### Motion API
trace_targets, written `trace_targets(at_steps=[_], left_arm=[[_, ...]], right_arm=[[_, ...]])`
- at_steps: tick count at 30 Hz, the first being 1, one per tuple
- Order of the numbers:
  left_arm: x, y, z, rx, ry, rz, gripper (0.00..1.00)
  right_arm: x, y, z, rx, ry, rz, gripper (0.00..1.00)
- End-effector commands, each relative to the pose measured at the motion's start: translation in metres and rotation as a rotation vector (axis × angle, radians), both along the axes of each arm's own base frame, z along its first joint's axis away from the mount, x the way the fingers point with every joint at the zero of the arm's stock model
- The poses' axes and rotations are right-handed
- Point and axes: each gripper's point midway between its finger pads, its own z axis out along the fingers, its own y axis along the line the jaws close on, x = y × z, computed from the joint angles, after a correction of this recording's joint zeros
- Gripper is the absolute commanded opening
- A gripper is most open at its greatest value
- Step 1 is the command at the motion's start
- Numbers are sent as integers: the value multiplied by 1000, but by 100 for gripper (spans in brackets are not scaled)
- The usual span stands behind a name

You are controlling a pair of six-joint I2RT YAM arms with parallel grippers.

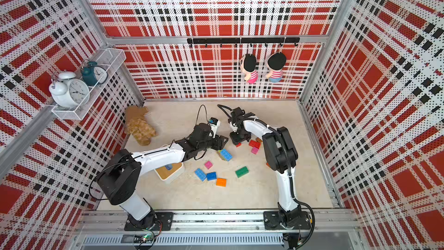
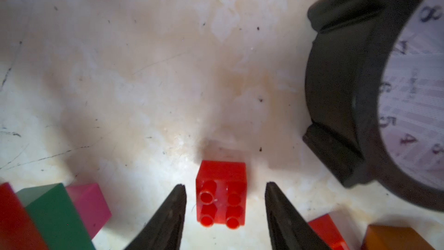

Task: Assemble a heart with building blocks
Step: Pick up the building block from the center of the board.

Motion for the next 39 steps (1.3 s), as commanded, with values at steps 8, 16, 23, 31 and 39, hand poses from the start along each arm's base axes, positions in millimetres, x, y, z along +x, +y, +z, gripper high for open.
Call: trace_targets(at_steps=[8,16,23,31,39], left_arm=[[3,-2,6,-7,-15,5,67],[3,-2,6,-6,-15,6,67],[4,-2,6,-7,-15,5,67],[4,0,8,-5,-22,12,67],[8,22,19,-113,-17,71,67]], right_arm=[[-2,-8,-3,-38,20,7,55],[-2,-11,-9,-55,30,-1,48],[-2,-10,-10,-50,35,-1,47],[-1,-9,-8,-43,29,-3,40],[1,-7,12,-12,-26,-14,31]])
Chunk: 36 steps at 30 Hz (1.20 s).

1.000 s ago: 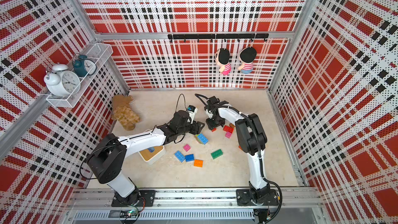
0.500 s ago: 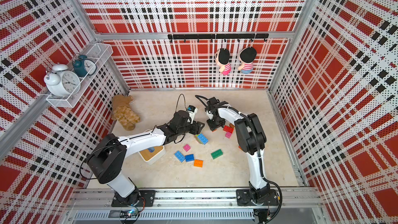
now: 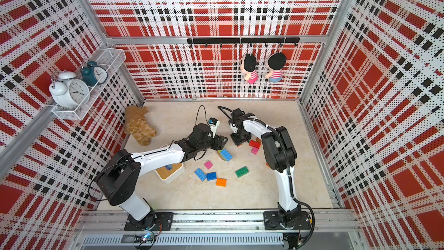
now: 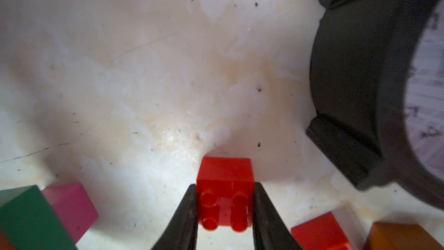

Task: Assemble a heart with building blocks
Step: Pick up the building block from the center of the board, then assemble the building block at the center of the board.

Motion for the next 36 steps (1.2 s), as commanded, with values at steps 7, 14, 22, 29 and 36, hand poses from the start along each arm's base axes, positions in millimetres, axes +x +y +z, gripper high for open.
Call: trace_targets(at_steps=[7,14,22,29,36], left_arm=[[10,63,11,-277,48,115,80],[6,67,-8,-331,111,86,80],[1,57,-24,-336,158,48,77],[-5,45,-39,-323,203,1,75],[1,33,-43,-325,219,-21,74]], right_arm=[[-9,8,69,123,-180,-10,15],[-43,22,106,125,-254,59,0],[-74,39,120,134,-186,121,0],[-88,42,120,90,-142,101,0],[-97,45,119,66,-120,84,0]])
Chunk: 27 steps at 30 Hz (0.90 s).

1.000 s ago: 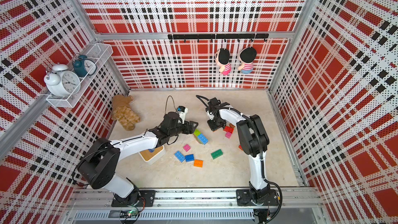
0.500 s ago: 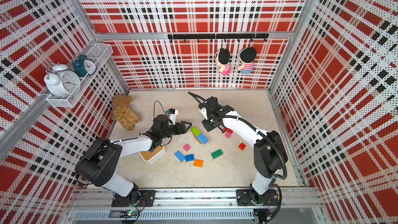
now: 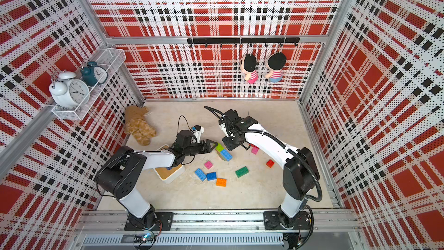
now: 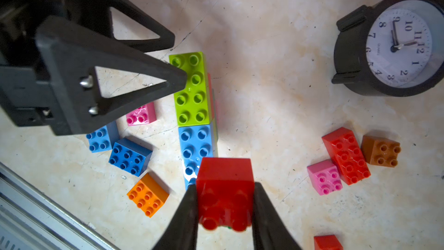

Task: Assemble a heart with building blocks
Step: Assemble the building block at the center of the board.

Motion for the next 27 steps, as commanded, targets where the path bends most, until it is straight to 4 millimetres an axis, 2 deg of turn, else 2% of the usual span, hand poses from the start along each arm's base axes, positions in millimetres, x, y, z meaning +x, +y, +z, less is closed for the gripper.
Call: trace_targets(at_steps=[1,13,27], left_arm=[[7,-13,13,-30,-39,-30,74],[6,-13,2,-13,-18,-23,67],[3,-12,-3,-2,-11,-23,63]], right_arm=[[-7,-3,-2,-26,30,-19,0],[-13,12,-17,-24,104,15,0],[-15,22,-31,-23,143,58,0]])
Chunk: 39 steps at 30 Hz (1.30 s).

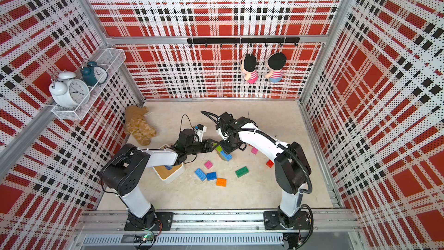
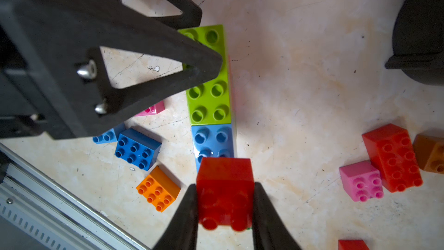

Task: Assemble a heart with building blocks
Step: Assemble the building block at the center of the board.

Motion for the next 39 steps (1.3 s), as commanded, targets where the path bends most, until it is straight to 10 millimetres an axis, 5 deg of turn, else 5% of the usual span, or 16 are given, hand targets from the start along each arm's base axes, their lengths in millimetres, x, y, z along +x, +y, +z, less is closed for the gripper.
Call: trace_targets(at_steps=[1,20,39], left_arm=[[0,-2,-2,4,-10,-5,63],[-3,0,-7,13,-2,0,62],[-3,4,-9,18,3,8,59]], right_arm=[[-2,7,-1,2,16,33,0],[-12,9,-16,-32,73,62,0],[-17,-8,-53,-192,83,35,0]])
